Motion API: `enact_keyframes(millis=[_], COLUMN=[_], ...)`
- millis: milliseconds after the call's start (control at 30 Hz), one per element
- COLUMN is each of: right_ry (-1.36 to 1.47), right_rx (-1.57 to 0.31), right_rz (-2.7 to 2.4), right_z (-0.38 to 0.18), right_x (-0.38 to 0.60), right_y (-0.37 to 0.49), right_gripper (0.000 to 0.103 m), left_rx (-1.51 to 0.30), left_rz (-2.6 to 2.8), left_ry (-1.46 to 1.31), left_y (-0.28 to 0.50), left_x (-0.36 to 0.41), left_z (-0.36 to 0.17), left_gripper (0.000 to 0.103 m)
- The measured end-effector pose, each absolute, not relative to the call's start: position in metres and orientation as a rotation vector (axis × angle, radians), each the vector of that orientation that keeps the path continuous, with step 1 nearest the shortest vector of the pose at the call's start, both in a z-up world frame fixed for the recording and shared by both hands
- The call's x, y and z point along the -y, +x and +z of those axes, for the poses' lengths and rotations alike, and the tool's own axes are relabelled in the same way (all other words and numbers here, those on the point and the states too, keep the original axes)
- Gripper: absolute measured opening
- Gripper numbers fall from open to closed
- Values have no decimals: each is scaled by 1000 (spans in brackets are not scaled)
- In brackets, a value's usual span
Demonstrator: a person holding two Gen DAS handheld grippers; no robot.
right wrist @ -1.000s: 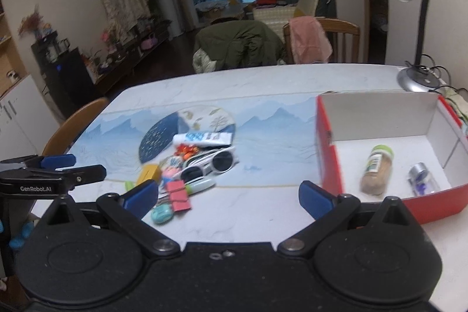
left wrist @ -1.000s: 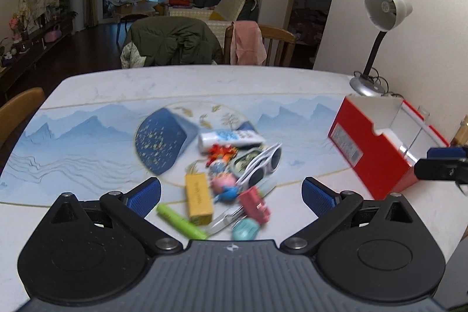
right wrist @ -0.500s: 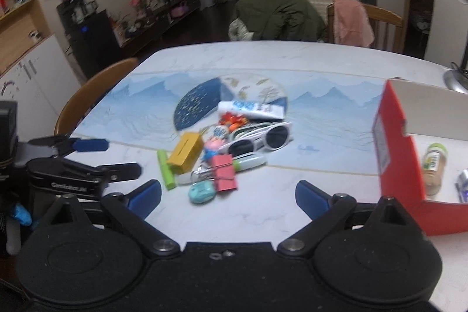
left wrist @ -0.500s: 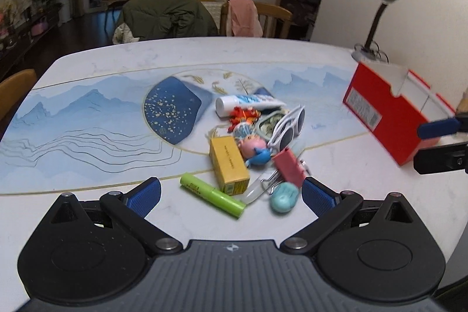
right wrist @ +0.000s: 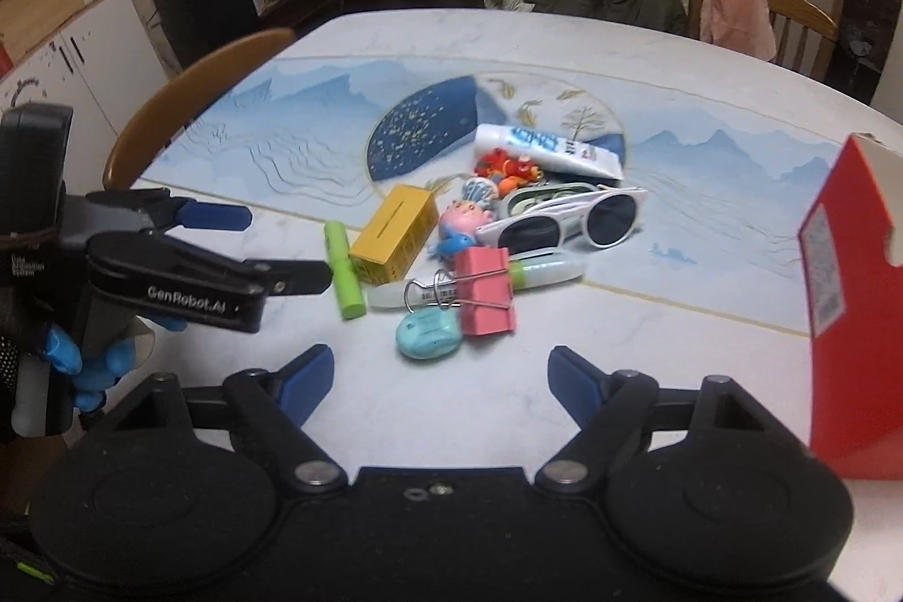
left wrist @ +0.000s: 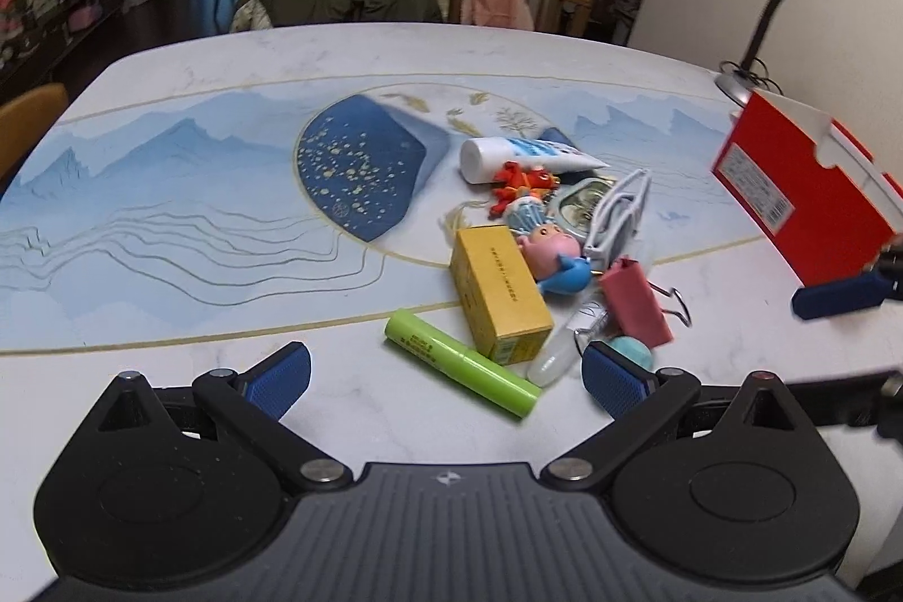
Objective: Organize rigid objects
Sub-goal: 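Withdraw both tools from the box back toward the item pile, then grasp the green lip-balm tube with left tool while right tool grasps the teal case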
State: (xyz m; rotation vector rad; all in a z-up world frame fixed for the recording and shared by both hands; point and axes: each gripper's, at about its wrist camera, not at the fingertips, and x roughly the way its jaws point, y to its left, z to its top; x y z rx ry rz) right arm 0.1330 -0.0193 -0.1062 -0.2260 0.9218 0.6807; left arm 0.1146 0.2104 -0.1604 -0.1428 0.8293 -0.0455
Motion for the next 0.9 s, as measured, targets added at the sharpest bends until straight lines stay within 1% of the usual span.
enact_keyframes(millis=[100, 333, 433, 467, 567, 667, 900], right_ry=[-242, -270, -268, -271, -281, -284, -280], right_rx=[-935, -965, -991, -995, -995, -997, -1008], right_rz=[690, 733, 736, 739, 743, 739, 733], right_z=[-115, -133, -141, -144, -148, -152, -159], right_x=[10, -9, -13, -15, -19, -22, -27], right_y=[137, 142, 146, 146, 147, 150, 155], right_gripper=[80, 71, 62, 60, 59, 59, 58], left_rx=[-839, -870, -881, -885, -890, -896, -907], left_rz=[-22, 27, 35, 43, 53, 63, 90], left_ry=[-146, -185, -199, -192, -201, -204, -168], left_y=[119, 129, 132, 133, 135, 137, 137], left_x=[-210, -210, -212, -212, -213, -213, -209], left_z=[-166, -177, -181, -182, -184, -187, -191], left_gripper=[103, 102, 102, 102, 100, 95, 95])
